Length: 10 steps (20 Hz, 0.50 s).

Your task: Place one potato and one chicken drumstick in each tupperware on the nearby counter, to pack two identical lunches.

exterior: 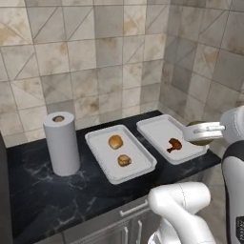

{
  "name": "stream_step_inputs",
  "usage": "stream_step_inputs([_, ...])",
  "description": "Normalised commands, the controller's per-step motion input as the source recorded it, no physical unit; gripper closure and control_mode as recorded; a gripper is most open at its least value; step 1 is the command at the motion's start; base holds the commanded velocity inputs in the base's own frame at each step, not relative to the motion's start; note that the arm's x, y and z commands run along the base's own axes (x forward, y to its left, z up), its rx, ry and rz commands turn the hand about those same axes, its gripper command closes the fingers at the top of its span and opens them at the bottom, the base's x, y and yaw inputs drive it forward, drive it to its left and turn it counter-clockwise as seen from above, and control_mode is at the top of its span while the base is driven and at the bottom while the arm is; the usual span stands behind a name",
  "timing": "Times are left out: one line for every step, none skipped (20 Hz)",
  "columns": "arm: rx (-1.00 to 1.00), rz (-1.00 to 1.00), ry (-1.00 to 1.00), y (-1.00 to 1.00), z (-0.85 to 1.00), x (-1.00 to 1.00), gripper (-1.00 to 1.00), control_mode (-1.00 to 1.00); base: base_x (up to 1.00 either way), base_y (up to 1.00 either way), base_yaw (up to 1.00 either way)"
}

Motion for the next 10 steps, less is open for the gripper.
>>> stream_step_inputs([0.0, 0.0, 0.0, 0.0, 0.0, 0.0, 1.0, 1.0, 0.36, -0.29, -0.02])
stream_step_inputs([0.0, 0.0, 0.0, 0.0, 0.0, 0.0, 1.0, 1.0, 0.38, -0.24, -0.01])
stream_step_inputs([0.0, 0.0, 0.0, 0.0, 0.0, 0.0, 1.0, 1.0, 0.41, -0.21, -0.01])
stream_step_inputs([0.0, 0.0, 0.0, 0.0, 0.0, 0.0, 1.0, 1.0, 0.42, -0.2, -0.01])
stream_step_inputs([0.0, 0.0, 0.0, 0.0, 0.0, 0.0, 1.0, 1.0, 0.41, -0.14, 0.0])
stream_step_inputs([0.0, 0.0, 0.0, 0.0, 0.0, 0.0, 1.0, 1.0, 0.44, -0.06, 0.0])
stream_step_inputs([0.0, 0.0, 0.0, 0.0, 0.0, 0.0, 1.0, 1.0, 0.44, 0.0, 0.0])
stream_step_inputs([0.0, 0.0, 0.0, 0.0, 0.0, 0.0, 1.0, 1.0, 0.44, 0.0, 0.0])
stream_step_inputs([0.0, -0.02, 0.0, -0.04, -0.17, 0.4, 1.0, -1.0, 0.0, 0.0, 0.0])
stream_step_inputs([0.0, -0.05, 0.0, -0.07, -0.19, 0.36, 1.0, -1.0, 0.0, 0.0, 0.0])
